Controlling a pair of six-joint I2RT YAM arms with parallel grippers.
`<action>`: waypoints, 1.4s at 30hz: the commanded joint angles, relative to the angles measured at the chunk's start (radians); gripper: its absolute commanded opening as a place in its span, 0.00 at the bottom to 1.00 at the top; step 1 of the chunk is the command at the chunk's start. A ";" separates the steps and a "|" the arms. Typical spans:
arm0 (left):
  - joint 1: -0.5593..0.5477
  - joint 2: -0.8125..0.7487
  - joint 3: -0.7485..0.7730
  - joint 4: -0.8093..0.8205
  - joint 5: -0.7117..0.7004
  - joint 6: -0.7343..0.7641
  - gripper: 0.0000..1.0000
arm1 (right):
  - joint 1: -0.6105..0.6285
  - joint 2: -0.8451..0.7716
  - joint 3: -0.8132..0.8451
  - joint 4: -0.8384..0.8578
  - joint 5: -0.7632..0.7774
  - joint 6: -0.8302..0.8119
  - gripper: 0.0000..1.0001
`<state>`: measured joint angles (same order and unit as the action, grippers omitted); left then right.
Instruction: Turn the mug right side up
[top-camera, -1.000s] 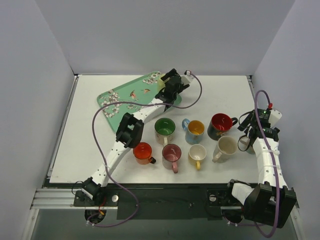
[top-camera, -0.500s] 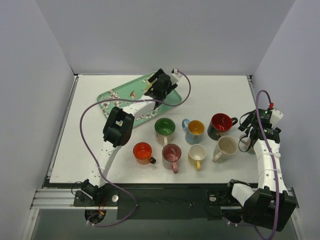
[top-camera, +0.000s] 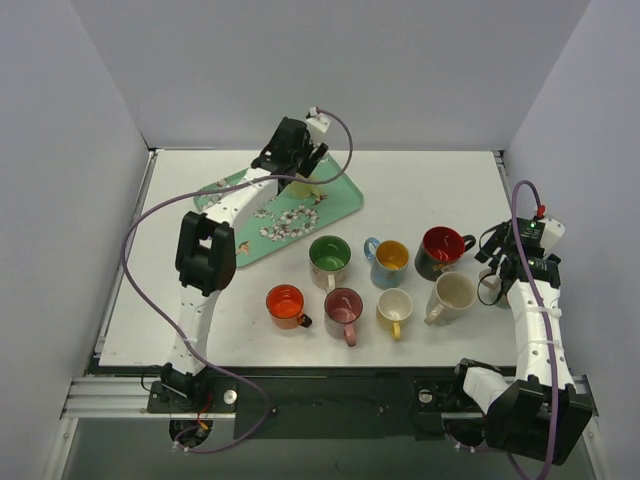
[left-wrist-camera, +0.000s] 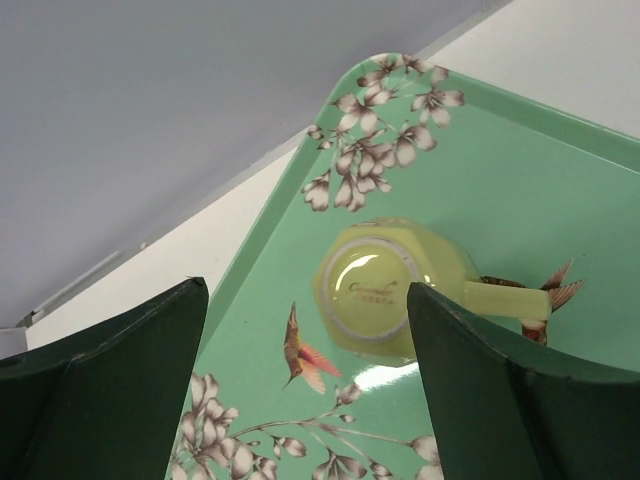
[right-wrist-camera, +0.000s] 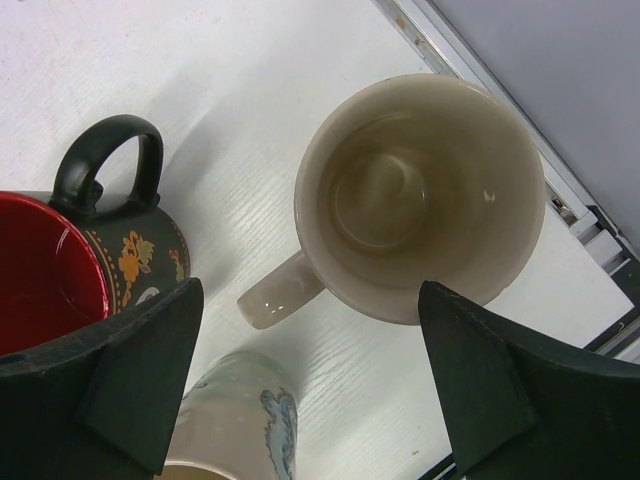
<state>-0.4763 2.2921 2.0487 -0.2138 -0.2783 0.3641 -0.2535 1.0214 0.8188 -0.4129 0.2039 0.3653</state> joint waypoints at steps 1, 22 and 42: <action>0.010 -0.098 0.013 -0.015 -0.001 -0.075 0.91 | 0.011 -0.021 0.025 -0.024 -0.008 -0.006 0.83; -0.099 0.202 0.384 -0.420 -0.324 -0.853 0.79 | 0.026 -0.017 0.005 -0.014 0.008 -0.011 0.81; -0.024 0.231 0.251 -0.110 -0.550 -0.703 0.45 | 0.043 0.008 0.006 0.000 -0.014 -0.028 0.80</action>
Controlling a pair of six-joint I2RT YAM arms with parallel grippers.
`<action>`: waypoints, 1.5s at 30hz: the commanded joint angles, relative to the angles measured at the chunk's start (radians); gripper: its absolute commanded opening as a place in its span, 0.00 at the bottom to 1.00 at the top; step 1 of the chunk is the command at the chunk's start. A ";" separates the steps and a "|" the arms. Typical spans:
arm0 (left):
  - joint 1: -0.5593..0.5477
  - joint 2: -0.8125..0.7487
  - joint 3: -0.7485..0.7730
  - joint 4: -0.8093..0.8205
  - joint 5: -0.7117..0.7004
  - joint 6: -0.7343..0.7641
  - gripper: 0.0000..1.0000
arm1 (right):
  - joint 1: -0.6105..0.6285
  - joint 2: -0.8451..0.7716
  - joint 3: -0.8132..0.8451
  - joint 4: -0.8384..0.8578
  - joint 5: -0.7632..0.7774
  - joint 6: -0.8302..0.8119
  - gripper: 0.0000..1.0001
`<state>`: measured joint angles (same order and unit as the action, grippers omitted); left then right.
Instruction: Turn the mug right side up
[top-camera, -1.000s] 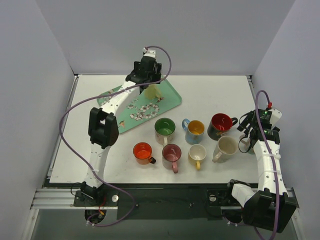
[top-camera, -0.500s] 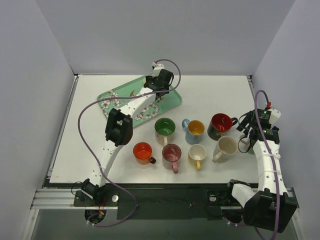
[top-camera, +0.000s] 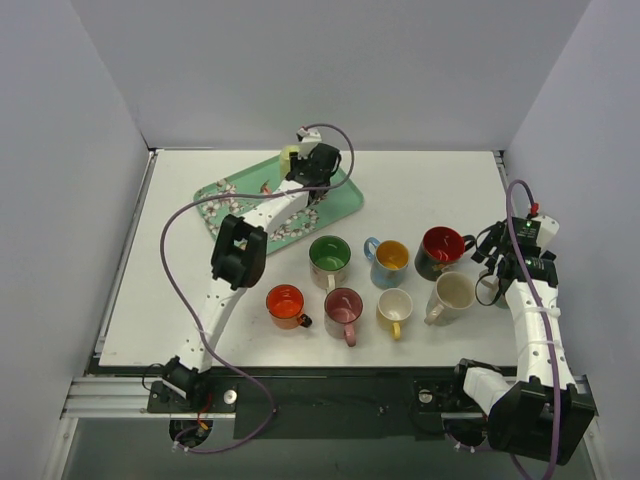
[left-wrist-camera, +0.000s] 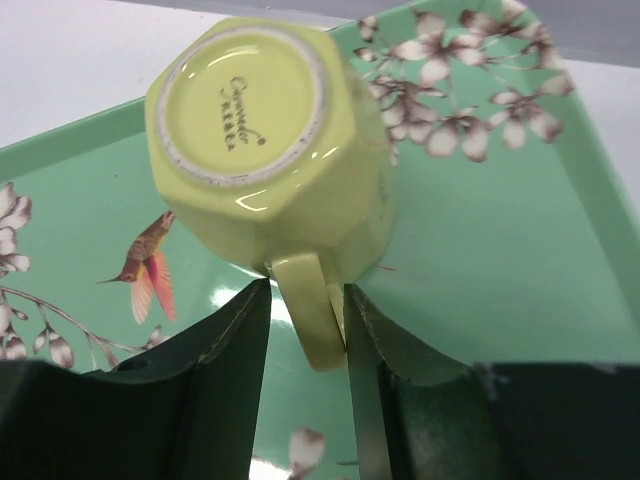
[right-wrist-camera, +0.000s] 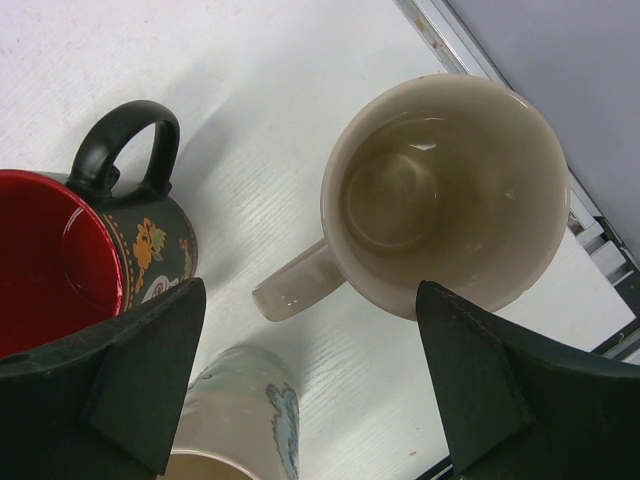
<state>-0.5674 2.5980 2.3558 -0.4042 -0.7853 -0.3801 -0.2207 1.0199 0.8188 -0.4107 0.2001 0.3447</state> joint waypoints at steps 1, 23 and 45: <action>0.080 -0.081 -0.078 0.106 -0.037 0.061 0.43 | 0.012 0.008 0.006 -0.002 -0.008 -0.006 0.80; 0.218 -0.144 -0.262 0.417 0.564 0.400 0.43 | 0.027 -0.037 0.026 -0.039 -0.024 -0.010 0.80; 0.239 0.002 -0.056 0.220 0.621 0.391 0.40 | 0.032 -0.067 0.040 -0.074 -0.021 -0.019 0.80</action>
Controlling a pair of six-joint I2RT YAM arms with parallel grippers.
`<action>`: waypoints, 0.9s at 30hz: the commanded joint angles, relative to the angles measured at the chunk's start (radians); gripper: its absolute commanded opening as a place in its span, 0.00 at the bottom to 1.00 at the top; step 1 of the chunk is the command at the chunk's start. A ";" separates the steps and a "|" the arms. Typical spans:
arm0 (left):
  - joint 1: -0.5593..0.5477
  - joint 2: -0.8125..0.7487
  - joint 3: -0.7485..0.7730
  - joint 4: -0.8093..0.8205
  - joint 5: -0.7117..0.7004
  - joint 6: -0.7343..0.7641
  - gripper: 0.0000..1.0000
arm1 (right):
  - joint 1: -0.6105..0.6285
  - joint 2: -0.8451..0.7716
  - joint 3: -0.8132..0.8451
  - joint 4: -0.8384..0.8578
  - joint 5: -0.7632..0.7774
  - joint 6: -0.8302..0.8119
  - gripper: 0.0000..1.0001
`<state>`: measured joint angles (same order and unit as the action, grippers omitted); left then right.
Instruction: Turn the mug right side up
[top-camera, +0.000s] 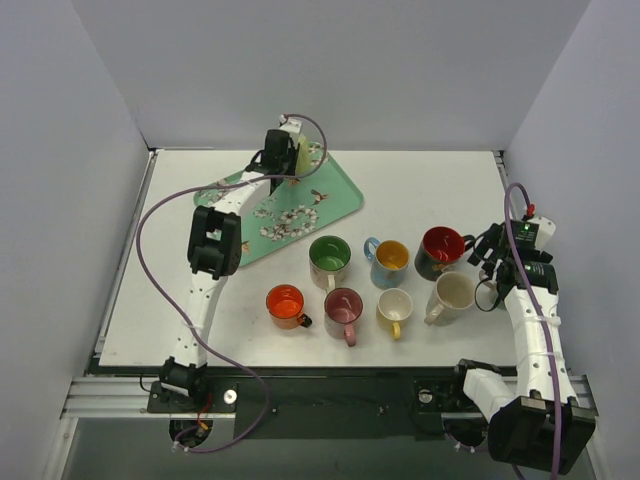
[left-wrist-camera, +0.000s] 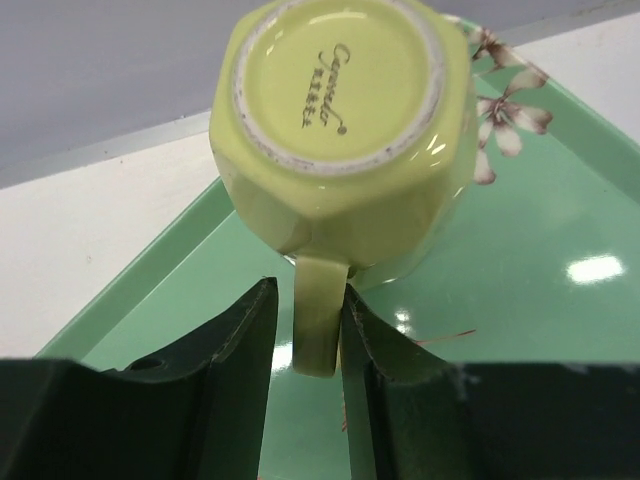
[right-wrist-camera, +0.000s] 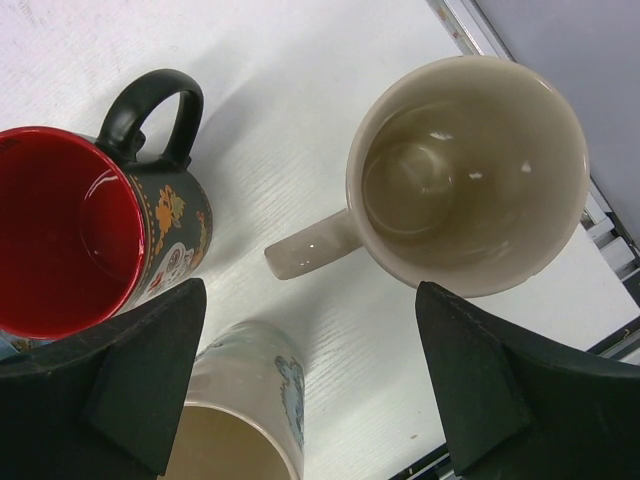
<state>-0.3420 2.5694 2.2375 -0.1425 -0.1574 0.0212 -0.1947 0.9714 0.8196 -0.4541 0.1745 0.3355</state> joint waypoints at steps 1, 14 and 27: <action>0.014 0.029 0.059 -0.034 -0.005 -0.010 0.40 | 0.006 -0.019 0.039 -0.031 0.002 -0.009 0.80; 0.060 -0.093 0.071 -0.123 0.119 -0.090 0.00 | 0.021 -0.046 0.067 -0.066 0.016 -0.016 0.80; 0.132 -0.509 -0.065 -0.391 0.556 -0.240 0.00 | 0.279 -0.103 0.251 -0.138 0.017 0.010 0.89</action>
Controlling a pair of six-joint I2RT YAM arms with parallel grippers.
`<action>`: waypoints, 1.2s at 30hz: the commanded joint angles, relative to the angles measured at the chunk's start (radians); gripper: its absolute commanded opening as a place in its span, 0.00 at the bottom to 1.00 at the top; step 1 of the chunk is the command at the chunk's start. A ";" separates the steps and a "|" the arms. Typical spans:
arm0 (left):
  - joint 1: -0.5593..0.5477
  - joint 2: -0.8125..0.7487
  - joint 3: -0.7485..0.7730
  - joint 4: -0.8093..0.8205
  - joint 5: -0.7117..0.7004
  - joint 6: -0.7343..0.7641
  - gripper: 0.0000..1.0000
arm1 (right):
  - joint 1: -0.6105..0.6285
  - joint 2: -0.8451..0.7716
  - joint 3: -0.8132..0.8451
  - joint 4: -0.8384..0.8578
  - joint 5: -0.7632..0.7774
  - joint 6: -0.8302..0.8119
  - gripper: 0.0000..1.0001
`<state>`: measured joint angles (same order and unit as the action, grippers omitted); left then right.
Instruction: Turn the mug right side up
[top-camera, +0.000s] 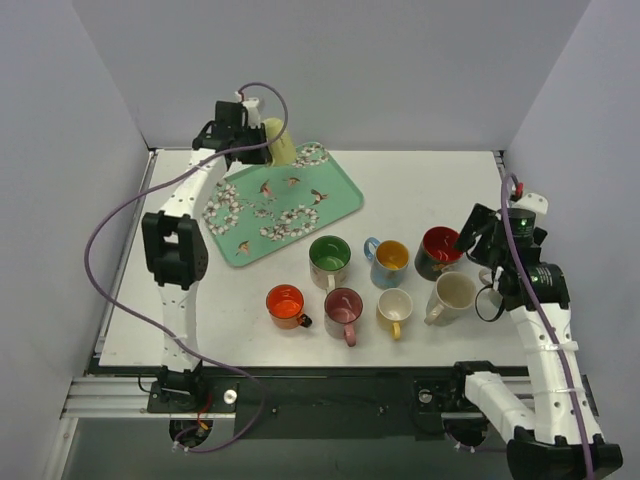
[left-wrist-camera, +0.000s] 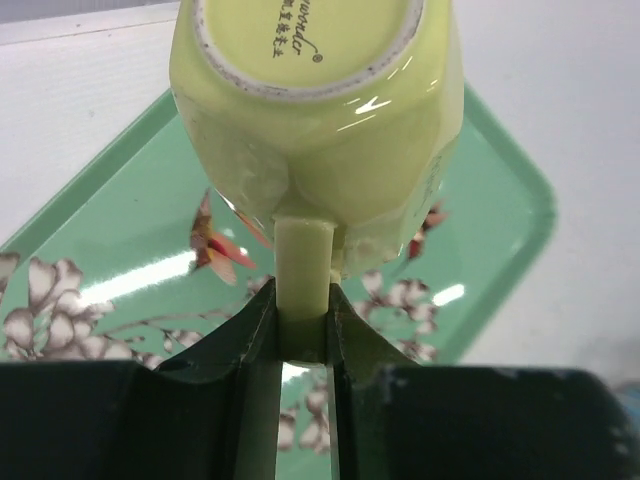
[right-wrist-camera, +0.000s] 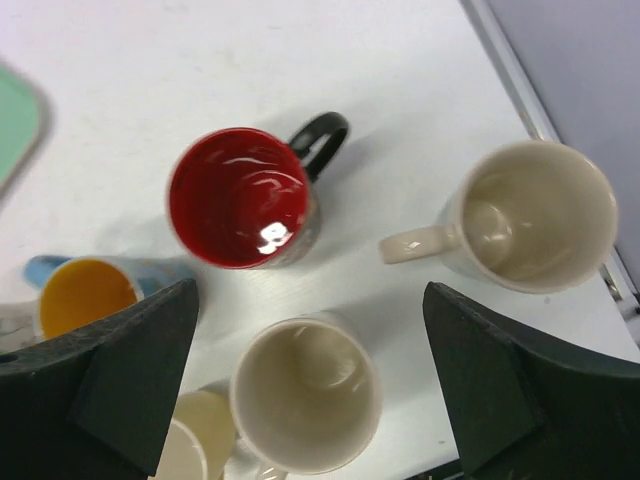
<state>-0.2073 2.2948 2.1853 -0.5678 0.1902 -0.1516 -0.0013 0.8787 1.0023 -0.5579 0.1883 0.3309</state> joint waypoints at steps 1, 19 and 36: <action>0.000 -0.262 -0.013 -0.001 0.231 -0.078 0.00 | 0.140 -0.010 0.084 -0.021 -0.001 0.026 0.90; -0.196 -0.621 -0.171 -0.153 0.560 -0.261 0.00 | 0.693 0.236 -0.001 1.210 -0.193 0.528 0.85; -0.282 -0.612 -0.084 -0.207 0.635 -0.301 0.00 | 0.762 0.189 -0.125 1.283 0.030 0.579 0.84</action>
<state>-0.4557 1.7245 2.0018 -0.8318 0.7368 -0.4419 0.7551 1.0313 0.8558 0.6003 0.1909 0.8963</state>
